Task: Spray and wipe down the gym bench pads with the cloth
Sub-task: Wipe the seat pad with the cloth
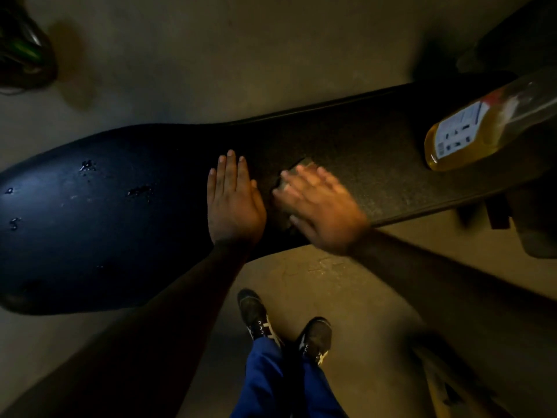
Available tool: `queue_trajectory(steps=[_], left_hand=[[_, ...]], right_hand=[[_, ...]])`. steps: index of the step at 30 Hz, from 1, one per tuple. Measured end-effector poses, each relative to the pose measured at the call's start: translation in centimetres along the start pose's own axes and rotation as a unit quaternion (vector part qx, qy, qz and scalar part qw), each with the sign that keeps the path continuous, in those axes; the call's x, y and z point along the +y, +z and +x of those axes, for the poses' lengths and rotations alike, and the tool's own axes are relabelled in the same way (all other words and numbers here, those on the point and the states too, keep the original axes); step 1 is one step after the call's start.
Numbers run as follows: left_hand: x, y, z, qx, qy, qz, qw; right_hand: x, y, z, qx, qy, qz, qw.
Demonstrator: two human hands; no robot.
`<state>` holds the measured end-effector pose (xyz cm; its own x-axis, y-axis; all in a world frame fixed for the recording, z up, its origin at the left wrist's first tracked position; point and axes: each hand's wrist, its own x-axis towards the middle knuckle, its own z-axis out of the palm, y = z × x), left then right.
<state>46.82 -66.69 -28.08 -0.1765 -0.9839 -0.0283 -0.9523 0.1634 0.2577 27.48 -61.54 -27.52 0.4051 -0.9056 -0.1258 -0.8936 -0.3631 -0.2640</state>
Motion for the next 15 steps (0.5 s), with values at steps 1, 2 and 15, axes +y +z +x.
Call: queue_trajectory(steps=[1,2,15], left_hand=[[-0.1,0.1,-0.1,0.009,0.006,-0.004,1.000],[-0.2,0.3,-0.1,0.015,0.011,-0.008,1.000],[-1.0,-0.9,0.2,0.014,-0.003,-0.152,0.988]], right_hand=[[1.5,0.0,0.2,0.027,0.054,-0.002,0.998],[2.1,-0.2,0.5,0.063,0.154,0.009,0.986],[-5.2,1.3,1.6,0.123,0.361,0.025,0.924]])
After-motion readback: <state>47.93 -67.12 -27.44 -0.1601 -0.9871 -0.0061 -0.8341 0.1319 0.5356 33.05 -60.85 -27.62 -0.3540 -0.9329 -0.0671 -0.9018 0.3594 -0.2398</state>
